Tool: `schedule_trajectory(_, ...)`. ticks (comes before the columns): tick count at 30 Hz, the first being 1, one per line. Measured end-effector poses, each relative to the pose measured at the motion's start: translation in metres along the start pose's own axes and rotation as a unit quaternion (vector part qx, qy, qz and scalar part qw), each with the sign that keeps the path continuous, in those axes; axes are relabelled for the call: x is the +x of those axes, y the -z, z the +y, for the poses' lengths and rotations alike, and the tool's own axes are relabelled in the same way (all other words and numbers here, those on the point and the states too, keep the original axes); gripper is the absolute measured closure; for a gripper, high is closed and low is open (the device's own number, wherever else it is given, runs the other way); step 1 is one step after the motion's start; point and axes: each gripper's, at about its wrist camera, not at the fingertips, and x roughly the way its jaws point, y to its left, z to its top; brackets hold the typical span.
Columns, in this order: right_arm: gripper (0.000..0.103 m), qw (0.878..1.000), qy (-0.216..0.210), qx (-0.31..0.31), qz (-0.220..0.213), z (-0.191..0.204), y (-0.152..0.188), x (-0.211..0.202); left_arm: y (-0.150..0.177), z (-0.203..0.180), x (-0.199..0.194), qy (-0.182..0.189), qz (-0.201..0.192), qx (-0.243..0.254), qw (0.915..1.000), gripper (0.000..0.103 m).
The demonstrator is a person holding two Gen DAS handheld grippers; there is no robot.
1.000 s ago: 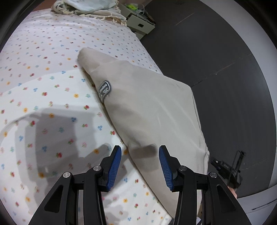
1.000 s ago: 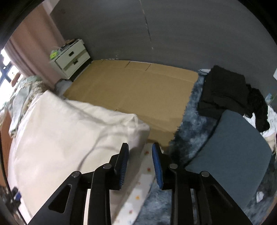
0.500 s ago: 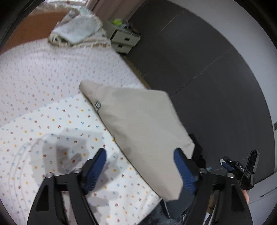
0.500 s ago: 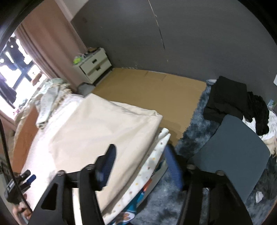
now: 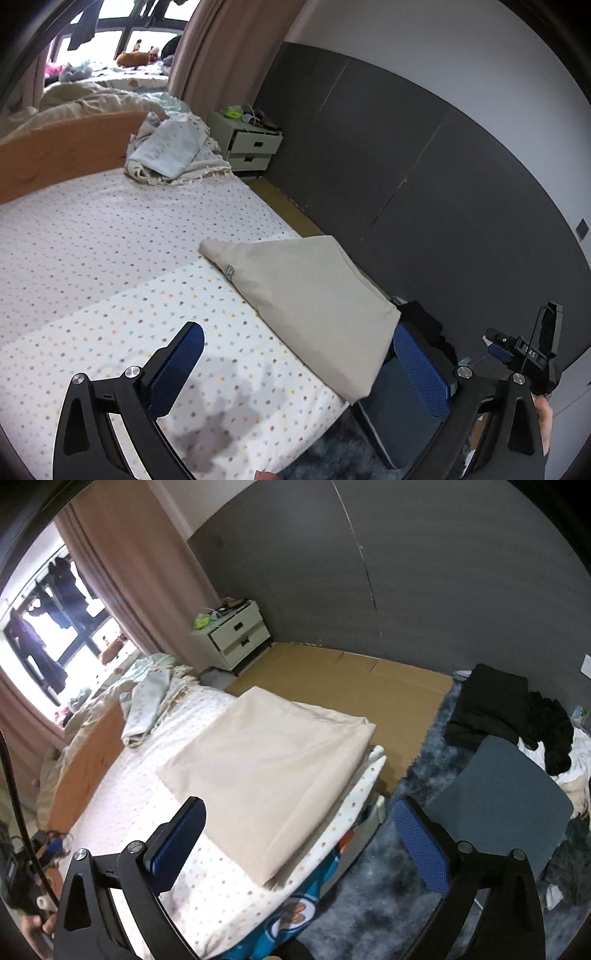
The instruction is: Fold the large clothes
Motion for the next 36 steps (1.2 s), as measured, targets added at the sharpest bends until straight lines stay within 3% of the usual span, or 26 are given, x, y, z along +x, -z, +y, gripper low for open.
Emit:
schedule_trajectory(7,0.000,1.000,-0.017,-0.015,-0.018,0.028,0.034,-0.039,0.019,-0.004,-0.059,-0.014,-0.012,0.028,0.9995,0.000)
schedule_trajectory(15,0.000,0.997,-0.032,-0.061,-0.030,0.063,0.066,-0.086,0.040,-0.009,-0.140,-0.035,-0.058,0.065,0.9956,0.000)
schedule_trajectory(24,0.000,0.990,-0.049,-0.113,-0.063,0.084,0.110,-0.142,0.087,-0.018,-0.214,-0.069,-0.104,0.095,0.9876,0.000)
schedule_trajectory(36,0.000,0.979,-0.083,-0.166,-0.087,0.089,0.177,-0.195,0.159,-0.023,-0.287,-0.108,-0.143,0.063,0.9817,0.000)
